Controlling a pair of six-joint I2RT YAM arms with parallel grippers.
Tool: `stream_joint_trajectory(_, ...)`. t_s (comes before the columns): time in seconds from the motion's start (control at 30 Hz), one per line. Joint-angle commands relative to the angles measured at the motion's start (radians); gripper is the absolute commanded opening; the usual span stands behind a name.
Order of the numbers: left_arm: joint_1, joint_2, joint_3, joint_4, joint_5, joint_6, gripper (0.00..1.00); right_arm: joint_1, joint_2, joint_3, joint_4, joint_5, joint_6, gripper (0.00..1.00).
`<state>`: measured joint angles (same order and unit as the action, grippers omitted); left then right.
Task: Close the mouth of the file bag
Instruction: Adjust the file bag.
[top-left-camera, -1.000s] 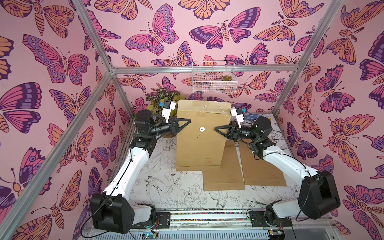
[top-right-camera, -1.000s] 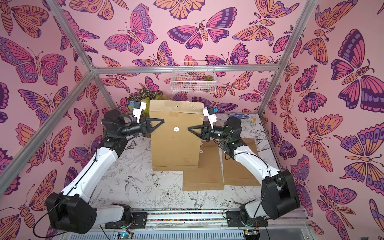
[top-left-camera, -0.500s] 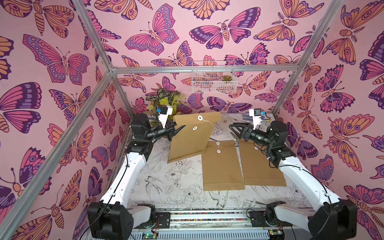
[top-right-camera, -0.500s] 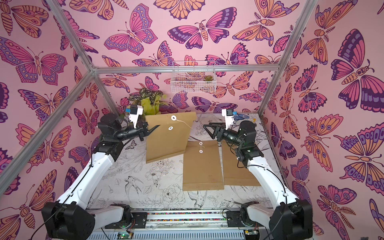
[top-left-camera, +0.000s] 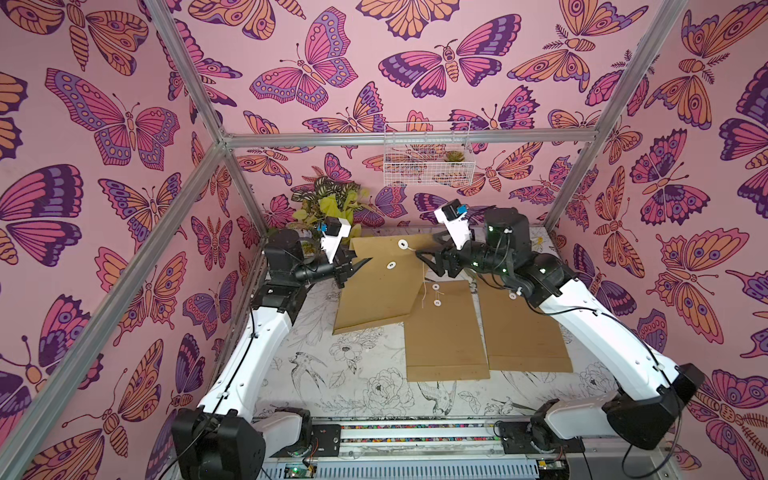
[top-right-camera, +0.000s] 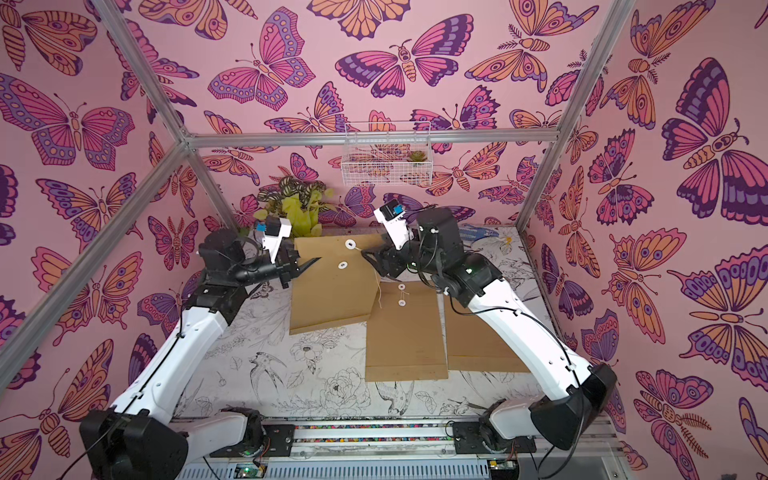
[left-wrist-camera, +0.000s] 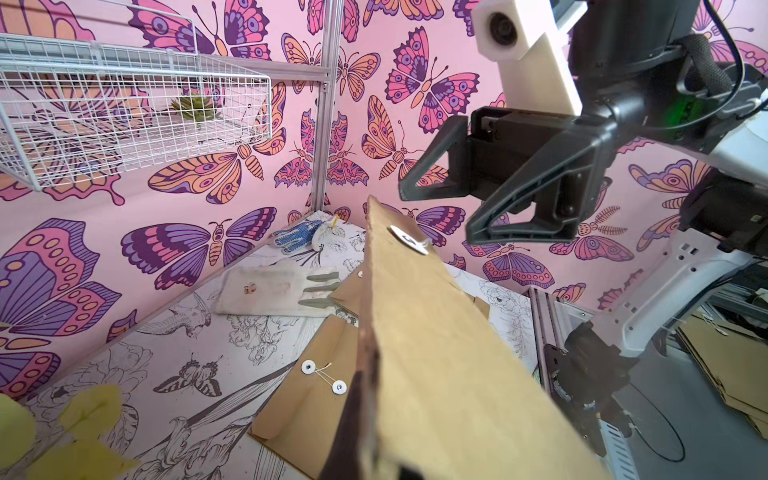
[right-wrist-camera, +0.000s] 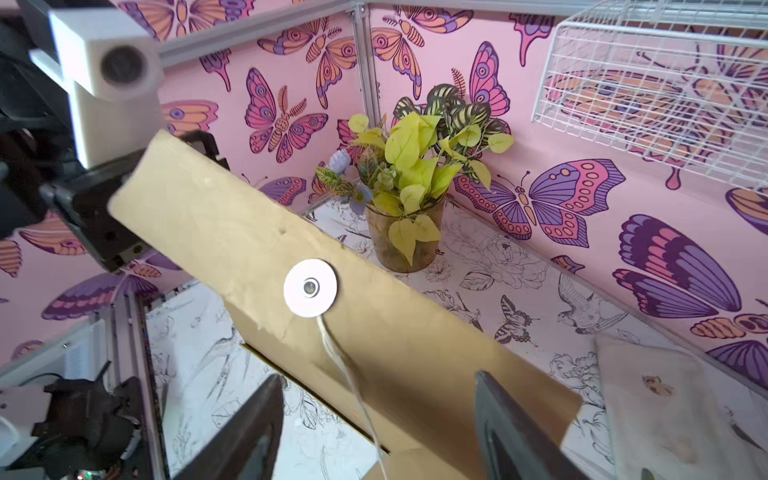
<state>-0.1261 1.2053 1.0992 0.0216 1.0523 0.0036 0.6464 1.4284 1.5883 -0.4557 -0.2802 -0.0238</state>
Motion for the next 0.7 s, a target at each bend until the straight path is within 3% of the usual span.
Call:
stream_joint_trajectory(0.0, -0.012, -0.023, 0.011, -0.029, 0.025, 0.045, 0.0, 0.028, 0.052, 0.102, -0.167, 0.046, -0.146, 0.73)
stream_joint_trajectory(0.23, -0.046, -0.013, 0.032, -0.082, 0.045, 0.094, 0.0, 0.056, 0.183, 0.264, -0.298, 0.009, -0.229, 0.74)
stream_joint_trajectory(0.57, -0.08, -0.01, 0.069, -0.141, 0.05, 0.128, 0.0, 0.06, 0.253, 0.348, -0.409, -0.058, -0.376, 0.67)
stream_joint_trajectory(0.67, -0.081, -0.013, 0.076, -0.185, 0.031, 0.163, 0.0, 0.06, 0.232, 0.357, -0.427, -0.021, -0.421, 0.68)
